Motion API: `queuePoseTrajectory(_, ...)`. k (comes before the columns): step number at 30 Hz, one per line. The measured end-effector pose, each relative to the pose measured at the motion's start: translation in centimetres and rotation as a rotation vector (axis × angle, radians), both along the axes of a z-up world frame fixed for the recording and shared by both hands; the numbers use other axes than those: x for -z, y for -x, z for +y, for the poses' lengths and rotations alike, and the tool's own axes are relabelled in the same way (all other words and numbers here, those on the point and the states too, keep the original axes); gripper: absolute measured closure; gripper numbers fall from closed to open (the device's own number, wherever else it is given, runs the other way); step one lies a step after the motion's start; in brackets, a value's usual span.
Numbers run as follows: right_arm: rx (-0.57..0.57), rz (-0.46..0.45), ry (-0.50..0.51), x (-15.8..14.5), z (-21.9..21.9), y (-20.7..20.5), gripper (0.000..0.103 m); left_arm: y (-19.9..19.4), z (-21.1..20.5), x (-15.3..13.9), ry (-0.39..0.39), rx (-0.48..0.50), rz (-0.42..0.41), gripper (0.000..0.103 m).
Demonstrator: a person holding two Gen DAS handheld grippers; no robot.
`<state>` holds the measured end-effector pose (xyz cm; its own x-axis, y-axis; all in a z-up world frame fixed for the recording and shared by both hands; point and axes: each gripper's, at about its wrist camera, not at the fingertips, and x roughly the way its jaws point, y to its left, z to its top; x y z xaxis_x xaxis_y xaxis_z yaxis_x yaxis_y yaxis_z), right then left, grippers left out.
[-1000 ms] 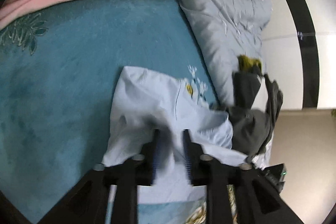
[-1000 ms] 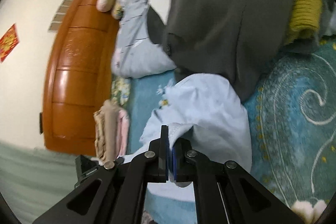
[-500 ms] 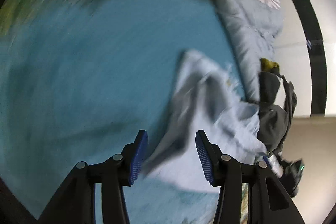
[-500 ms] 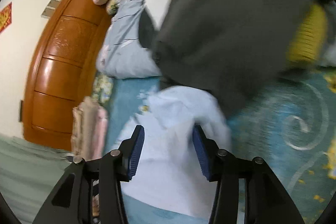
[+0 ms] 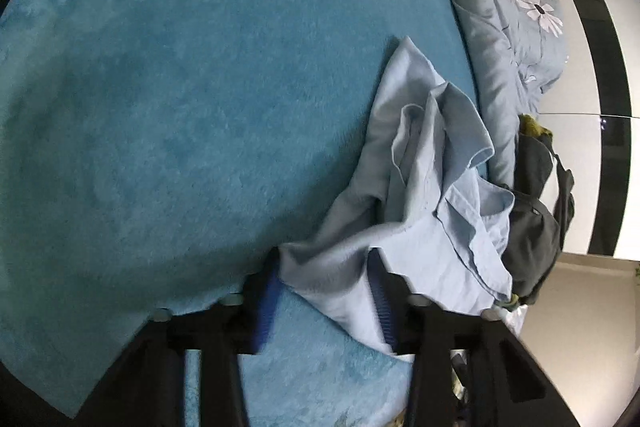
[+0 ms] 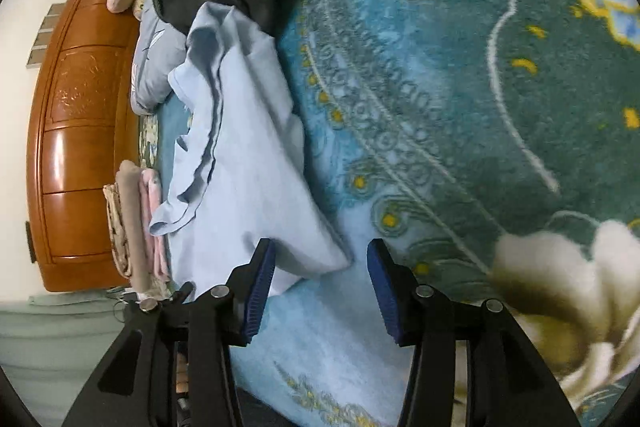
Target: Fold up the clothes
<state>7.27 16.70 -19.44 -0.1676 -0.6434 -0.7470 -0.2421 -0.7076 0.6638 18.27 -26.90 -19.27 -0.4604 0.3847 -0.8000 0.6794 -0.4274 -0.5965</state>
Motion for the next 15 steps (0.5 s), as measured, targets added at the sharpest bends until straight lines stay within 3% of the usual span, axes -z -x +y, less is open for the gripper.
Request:
queuePoseTrajectory(3,0.009,0.022,-0.043,-0.8,-0.5,0.5,0.096,0.3,0.1,-0.6,0.03,-0.008,-0.007,0.094)
queuePoseTrajectory(5,0.007,0.037,-0.073,-1.6,-0.6,1.1,0.098,0.6,0.3,-2.4,0.078,0.008,0.016,0.095)
queuePoseTrajectory(11,-0.014,0.232,-0.031,-8.9,0.3,1.3,0.1,-1.5,1.1,-9.7,0.157,0.054,0.175,0.095)
queuePoseTrajectory(15,-0.048,0.257,-0.027,-11.2,1.8,-0.2,0.1,-6.9,1.9,-10.6,0.199,0.094,0.162,0.095)
